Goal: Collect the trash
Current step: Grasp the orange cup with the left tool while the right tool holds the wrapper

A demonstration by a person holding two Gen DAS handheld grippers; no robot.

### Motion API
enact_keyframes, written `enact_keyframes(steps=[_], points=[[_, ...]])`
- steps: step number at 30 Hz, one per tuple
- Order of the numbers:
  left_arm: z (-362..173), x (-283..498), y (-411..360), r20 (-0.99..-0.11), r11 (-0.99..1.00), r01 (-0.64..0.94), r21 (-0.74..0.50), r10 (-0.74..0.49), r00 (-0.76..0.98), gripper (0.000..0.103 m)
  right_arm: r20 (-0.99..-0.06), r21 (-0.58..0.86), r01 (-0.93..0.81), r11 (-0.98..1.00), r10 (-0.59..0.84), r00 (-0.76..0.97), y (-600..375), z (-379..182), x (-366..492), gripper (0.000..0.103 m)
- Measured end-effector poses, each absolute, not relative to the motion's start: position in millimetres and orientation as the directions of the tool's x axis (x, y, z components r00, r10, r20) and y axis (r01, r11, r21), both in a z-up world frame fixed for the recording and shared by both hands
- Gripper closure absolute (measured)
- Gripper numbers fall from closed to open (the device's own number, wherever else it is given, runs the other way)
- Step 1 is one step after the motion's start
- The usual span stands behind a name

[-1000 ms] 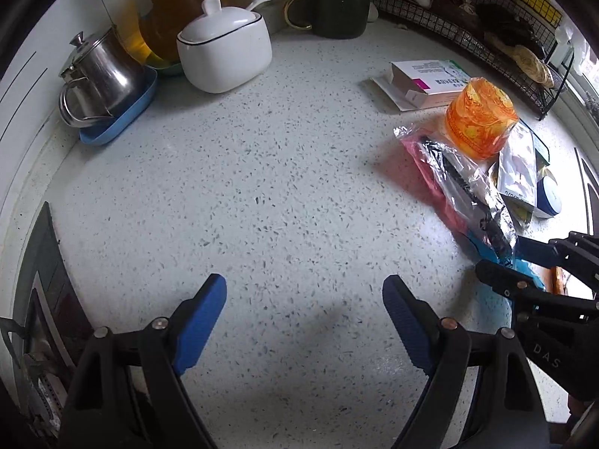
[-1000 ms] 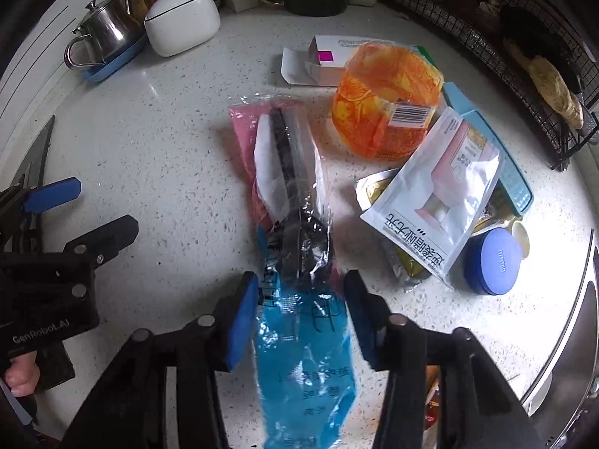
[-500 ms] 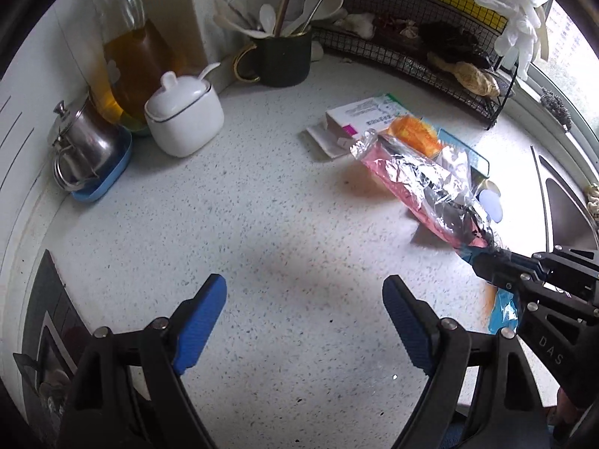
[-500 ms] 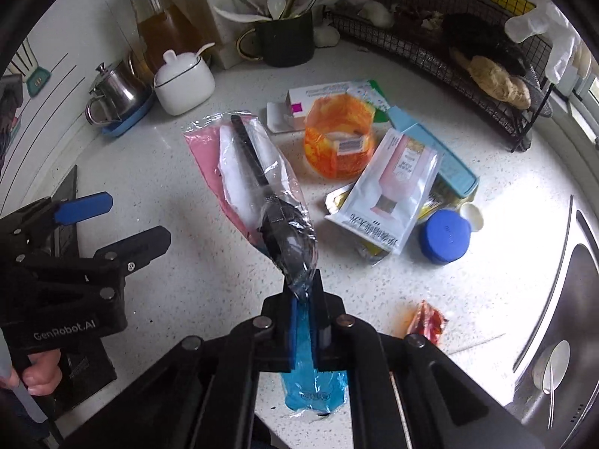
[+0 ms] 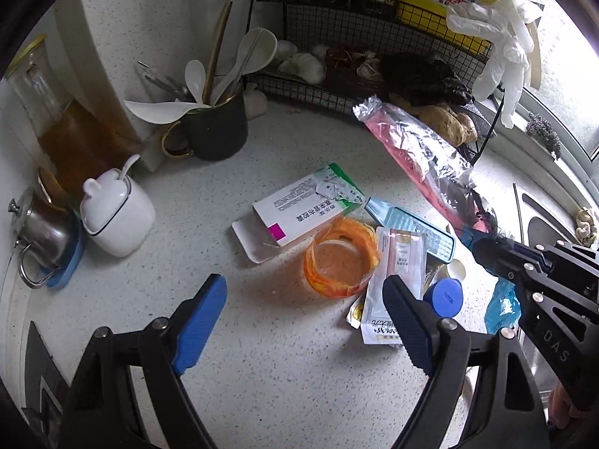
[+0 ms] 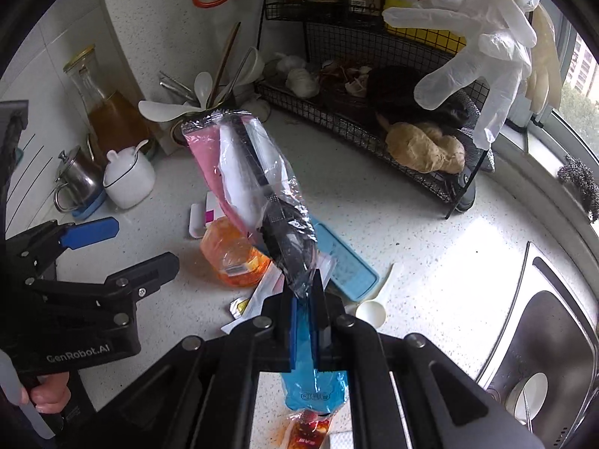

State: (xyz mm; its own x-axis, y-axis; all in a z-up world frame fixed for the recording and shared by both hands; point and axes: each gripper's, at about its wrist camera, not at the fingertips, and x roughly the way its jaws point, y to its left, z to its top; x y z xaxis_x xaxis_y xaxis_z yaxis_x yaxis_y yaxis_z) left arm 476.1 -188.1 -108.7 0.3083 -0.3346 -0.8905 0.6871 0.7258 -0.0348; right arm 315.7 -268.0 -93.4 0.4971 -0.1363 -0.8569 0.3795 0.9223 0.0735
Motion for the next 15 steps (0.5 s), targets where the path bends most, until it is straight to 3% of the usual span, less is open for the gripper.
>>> enact_keyframes(steps=[15], points=[[-170.0,502.6,-243.3,-0.944,0.627,0.776,-0.070,-0.293,0.152,0.019,-0.907,0.083,0.477,0.875,-0.132,0.401,-295.8,-134.4,328.4,0.098]])
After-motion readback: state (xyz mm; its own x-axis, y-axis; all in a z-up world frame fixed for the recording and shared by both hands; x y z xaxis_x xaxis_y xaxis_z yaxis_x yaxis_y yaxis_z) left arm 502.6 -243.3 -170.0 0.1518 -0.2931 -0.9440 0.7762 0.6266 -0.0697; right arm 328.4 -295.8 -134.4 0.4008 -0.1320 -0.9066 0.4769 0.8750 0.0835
